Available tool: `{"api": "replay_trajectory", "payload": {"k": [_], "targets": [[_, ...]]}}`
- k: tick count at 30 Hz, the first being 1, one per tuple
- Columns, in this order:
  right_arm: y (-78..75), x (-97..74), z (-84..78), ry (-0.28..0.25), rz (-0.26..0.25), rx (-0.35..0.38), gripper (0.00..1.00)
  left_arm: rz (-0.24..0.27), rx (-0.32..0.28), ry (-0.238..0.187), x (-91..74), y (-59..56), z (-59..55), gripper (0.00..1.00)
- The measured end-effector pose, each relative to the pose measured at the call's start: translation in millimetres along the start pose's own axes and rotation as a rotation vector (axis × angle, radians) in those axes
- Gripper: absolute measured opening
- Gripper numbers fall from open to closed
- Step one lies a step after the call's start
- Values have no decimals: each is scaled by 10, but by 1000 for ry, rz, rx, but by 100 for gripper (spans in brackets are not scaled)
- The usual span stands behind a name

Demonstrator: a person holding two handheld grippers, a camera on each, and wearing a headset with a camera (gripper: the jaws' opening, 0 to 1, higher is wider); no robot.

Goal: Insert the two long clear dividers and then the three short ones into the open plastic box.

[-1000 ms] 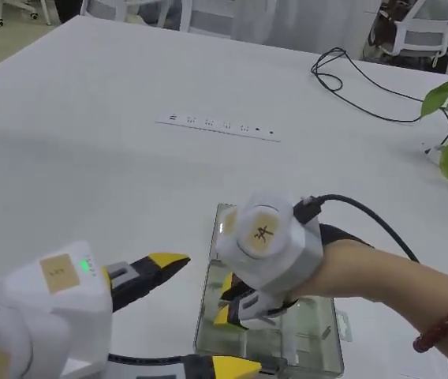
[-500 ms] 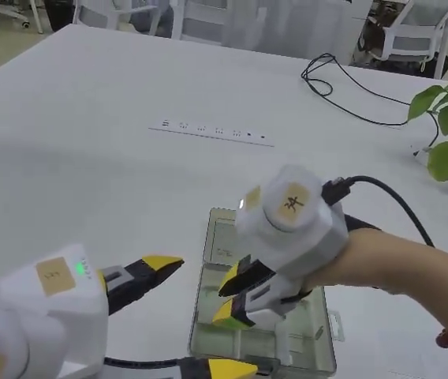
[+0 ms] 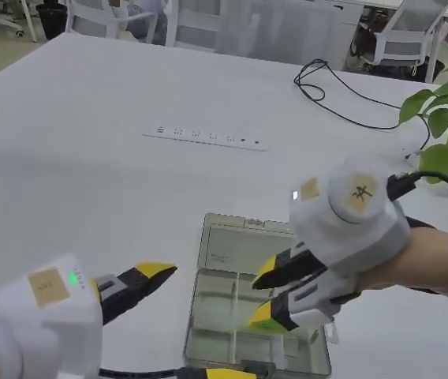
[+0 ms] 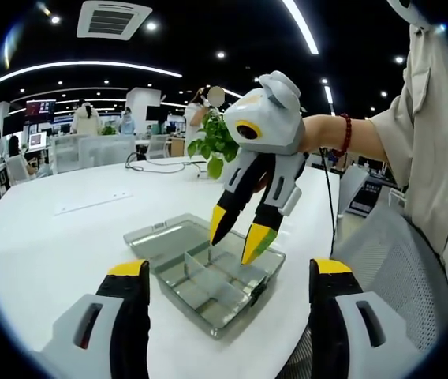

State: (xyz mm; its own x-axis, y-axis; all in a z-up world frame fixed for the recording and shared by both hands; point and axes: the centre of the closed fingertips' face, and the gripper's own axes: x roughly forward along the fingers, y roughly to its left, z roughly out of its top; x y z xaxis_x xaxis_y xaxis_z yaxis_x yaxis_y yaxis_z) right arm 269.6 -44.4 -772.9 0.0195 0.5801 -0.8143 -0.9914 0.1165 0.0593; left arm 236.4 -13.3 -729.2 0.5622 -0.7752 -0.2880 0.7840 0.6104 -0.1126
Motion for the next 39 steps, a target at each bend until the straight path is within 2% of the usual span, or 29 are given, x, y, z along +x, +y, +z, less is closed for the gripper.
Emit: {"api": "replay_trajectory", "payload": {"k": [9, 15, 21, 26, 27, 39], "targets": [[-29, -157, -227, 6, -10, 24, 35, 2, 0, 6, 0, -4, -7, 86], [-61, -293, -444, 16, -28, 51, 36, 7, 10, 10, -4, 23, -23, 87], [-97, -435, -683, 47, -62, 42, 37, 14, 14, 16, 4, 32, -45, 87], [-129, -529, -869, 70, -80, 67, 37, 23, 15, 20, 4, 46, -52, 86], [-130, -542, -903, 76, -81, 68, 38, 29, 16, 31, 2, 56, -62, 85], [-140, -637, -1351, 165, -86, 80, 41, 52, 16, 33, -28, 84, -52, 85]]}}
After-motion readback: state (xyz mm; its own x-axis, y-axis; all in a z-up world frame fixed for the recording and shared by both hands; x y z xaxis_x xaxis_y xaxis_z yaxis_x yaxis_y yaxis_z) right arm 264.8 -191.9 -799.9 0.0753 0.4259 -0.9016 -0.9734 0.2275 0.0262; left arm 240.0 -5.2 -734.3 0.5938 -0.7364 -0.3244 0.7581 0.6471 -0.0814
